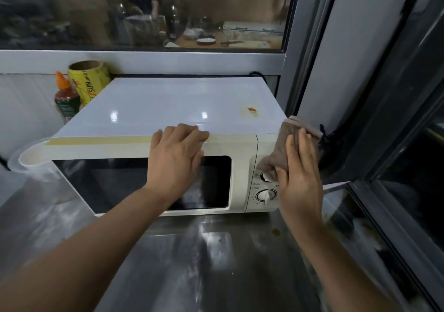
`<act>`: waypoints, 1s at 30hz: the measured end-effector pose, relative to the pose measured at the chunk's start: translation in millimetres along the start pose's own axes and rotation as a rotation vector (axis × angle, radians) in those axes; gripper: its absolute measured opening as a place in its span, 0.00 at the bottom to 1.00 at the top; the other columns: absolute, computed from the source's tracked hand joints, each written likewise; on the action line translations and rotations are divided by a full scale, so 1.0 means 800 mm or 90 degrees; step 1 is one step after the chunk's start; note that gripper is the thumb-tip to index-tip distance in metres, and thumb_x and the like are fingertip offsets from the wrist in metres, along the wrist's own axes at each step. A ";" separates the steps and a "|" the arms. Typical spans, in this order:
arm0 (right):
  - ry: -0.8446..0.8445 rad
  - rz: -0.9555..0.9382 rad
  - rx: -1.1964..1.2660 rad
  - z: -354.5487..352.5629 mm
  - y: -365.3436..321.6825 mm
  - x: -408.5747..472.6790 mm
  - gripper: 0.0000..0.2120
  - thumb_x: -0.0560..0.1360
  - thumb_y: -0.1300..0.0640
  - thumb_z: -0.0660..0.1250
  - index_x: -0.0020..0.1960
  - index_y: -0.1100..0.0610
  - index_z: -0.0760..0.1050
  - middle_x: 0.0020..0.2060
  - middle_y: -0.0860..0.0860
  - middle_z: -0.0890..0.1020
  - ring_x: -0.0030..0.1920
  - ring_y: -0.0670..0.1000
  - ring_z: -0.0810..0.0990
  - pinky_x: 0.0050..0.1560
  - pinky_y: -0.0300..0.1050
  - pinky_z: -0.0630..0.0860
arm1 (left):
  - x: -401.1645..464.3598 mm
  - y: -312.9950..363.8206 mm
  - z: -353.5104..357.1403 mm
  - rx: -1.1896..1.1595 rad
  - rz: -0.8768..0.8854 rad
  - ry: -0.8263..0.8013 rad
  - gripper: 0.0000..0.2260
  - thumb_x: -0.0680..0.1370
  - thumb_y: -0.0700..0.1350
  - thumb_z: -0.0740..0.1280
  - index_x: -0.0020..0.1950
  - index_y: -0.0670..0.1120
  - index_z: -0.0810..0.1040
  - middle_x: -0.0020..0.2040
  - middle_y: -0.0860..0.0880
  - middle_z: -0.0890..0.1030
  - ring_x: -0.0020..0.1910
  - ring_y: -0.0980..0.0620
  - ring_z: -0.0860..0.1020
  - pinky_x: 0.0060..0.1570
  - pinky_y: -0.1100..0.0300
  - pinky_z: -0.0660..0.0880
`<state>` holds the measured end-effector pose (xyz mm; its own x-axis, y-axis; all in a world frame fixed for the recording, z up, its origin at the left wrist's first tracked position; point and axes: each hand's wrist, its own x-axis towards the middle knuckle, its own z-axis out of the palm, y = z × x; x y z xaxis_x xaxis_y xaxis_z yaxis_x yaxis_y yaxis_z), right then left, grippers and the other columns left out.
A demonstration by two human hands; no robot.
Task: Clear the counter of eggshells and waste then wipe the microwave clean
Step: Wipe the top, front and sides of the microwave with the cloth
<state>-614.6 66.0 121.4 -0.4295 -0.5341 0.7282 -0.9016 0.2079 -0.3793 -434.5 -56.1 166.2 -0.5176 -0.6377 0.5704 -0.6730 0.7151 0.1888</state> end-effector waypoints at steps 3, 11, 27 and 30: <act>0.020 0.019 -0.026 0.008 -0.018 -0.019 0.27 0.73 0.67 0.67 0.70 0.67 0.63 0.71 0.60 0.62 0.72 0.60 0.60 0.70 0.57 0.59 | 0.001 -0.005 0.002 -0.008 0.023 0.012 0.14 0.72 0.39 0.69 0.58 0.47 0.79 0.56 0.45 0.79 0.52 0.40 0.76 0.57 0.46 0.67; 0.051 0.091 -0.021 0.056 -0.104 -0.031 0.28 0.72 0.57 0.70 0.69 0.63 0.68 0.69 0.65 0.64 0.70 0.64 0.63 0.67 0.56 0.67 | 0.002 -0.015 -0.002 0.058 0.089 0.022 0.13 0.72 0.42 0.70 0.56 0.48 0.79 0.52 0.47 0.80 0.50 0.42 0.77 0.61 0.42 0.66; 0.210 0.157 -0.021 0.130 -0.094 -0.102 0.26 0.71 0.66 0.70 0.67 0.65 0.68 0.63 0.66 0.71 0.66 0.63 0.70 0.64 0.53 0.71 | 0.005 -0.034 0.017 0.082 0.170 0.079 0.10 0.75 0.44 0.66 0.56 0.48 0.78 0.52 0.47 0.79 0.49 0.43 0.76 0.61 0.45 0.66; 0.218 0.171 -0.001 0.135 -0.095 -0.110 0.26 0.70 0.68 0.71 0.66 0.67 0.69 0.61 0.67 0.72 0.64 0.64 0.71 0.61 0.57 0.74 | 0.004 -0.033 0.016 0.071 0.161 0.075 0.10 0.75 0.43 0.65 0.56 0.47 0.78 0.52 0.46 0.79 0.50 0.42 0.76 0.61 0.45 0.66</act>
<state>-503.0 8.9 24.5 -0.6406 -0.1575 0.7515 -0.7555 0.3044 -0.5802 -425.3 -80.3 152.8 -0.6155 -0.4013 0.6783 -0.5884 0.8066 -0.0567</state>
